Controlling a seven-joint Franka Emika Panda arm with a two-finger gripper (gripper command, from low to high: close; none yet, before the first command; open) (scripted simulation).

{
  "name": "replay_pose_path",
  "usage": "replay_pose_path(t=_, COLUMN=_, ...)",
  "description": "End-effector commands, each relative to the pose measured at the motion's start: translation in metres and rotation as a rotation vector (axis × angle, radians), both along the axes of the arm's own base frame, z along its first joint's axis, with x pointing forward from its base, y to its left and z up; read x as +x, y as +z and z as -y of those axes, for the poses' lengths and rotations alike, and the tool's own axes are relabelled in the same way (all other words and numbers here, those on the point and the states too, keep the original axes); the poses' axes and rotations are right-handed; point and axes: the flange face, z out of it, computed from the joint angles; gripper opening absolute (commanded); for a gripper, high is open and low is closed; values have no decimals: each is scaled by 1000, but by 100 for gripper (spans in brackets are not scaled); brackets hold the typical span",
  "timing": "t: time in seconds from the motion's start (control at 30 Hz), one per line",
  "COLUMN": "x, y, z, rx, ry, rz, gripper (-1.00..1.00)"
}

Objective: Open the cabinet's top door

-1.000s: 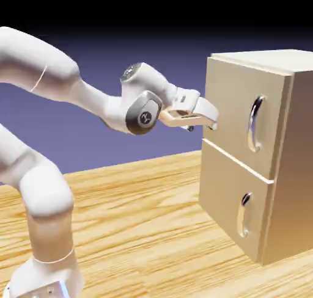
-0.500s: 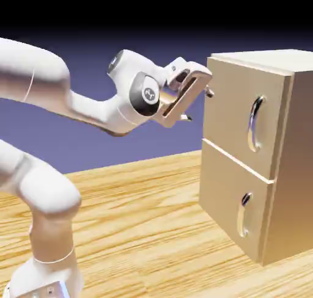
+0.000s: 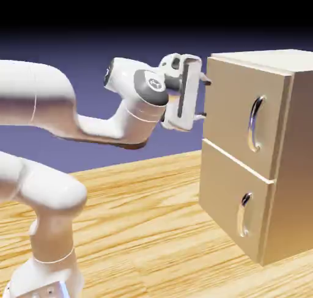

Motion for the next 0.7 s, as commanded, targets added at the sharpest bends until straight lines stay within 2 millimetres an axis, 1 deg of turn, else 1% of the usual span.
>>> replay_pose_path(t=0.0, x=1, y=-1, z=3, rx=-42, ry=12, rz=14, gripper=0)
replay_pose_path(t=0.17, x=5, y=-11, z=20, rx=-253, ry=65, rz=80, gripper=0)
replay_pose_path(t=0.33, x=13, y=-26, z=37, rx=-464, ry=106, rz=142, gripper=0)
replay_pose_path(t=0.5, x=24, y=-45, z=53, rx=-673, ry=140, rz=200, gripper=0)
replay_pose_path(t=0.67, x=38, y=-70, z=66, rx=-883, ry=167, rz=254, gripper=0)
